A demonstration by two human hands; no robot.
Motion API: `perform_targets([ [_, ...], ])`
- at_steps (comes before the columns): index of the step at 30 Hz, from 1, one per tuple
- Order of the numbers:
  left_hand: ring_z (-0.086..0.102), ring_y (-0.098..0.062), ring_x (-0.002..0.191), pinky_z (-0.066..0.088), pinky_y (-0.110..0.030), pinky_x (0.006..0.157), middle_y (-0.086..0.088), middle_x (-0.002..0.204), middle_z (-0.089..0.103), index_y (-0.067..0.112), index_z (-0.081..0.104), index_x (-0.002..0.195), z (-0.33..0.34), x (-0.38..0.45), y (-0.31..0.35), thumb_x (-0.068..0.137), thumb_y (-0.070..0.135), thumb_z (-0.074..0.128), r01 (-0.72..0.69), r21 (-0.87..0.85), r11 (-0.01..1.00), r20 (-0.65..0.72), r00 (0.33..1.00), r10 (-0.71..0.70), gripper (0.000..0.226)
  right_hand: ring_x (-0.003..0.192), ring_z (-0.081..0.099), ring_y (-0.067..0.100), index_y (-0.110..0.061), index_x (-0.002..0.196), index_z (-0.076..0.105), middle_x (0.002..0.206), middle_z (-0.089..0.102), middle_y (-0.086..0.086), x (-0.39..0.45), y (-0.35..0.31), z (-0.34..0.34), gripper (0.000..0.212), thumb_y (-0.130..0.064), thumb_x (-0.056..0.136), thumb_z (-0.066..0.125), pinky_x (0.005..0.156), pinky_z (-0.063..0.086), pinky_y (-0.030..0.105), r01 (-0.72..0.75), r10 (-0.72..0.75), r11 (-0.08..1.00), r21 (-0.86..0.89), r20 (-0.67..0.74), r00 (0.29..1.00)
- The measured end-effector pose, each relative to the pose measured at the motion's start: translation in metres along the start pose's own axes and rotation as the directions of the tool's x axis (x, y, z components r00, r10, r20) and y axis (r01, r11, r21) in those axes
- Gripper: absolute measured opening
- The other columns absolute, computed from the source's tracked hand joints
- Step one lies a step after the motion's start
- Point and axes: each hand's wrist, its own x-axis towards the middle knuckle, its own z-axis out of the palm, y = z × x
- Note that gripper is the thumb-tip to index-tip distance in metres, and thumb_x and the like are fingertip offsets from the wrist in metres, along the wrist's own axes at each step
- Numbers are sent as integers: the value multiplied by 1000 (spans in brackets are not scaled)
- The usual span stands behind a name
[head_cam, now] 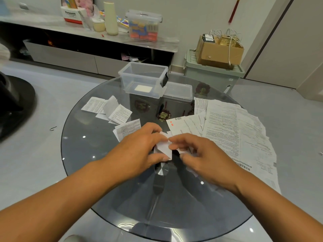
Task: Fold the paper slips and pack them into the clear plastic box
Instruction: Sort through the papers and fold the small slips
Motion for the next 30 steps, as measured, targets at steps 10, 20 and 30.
perform_targets([
  [10,59,0,101,46,-23,86,21,122,55,33,66,72,-4,0,9,98,52,48,137,-262,955,35,991,-132,37,77,61,11,-30,90,72,85,66,-8,10,5,16,16,-46,91,72,71,53,38,2,6,999,48,-156,988],
  [20,53,-7,76,41,-26,64,11,94,50,28,53,97,-4,-2,10,86,39,77,253,-152,955,-12,966,-258,29,85,58,5,-39,115,63,96,61,-15,21,1,24,29,-40,89,76,81,50,31,-90,91,996,13,-170,981],
  [30,55,-5,79,50,-29,74,14,102,54,37,59,105,-9,-4,16,84,42,78,270,-136,953,77,962,-261,28,81,58,9,-30,87,68,93,59,-13,27,-11,15,25,-41,77,87,67,45,26,-118,115,993,-30,-73,991],
])
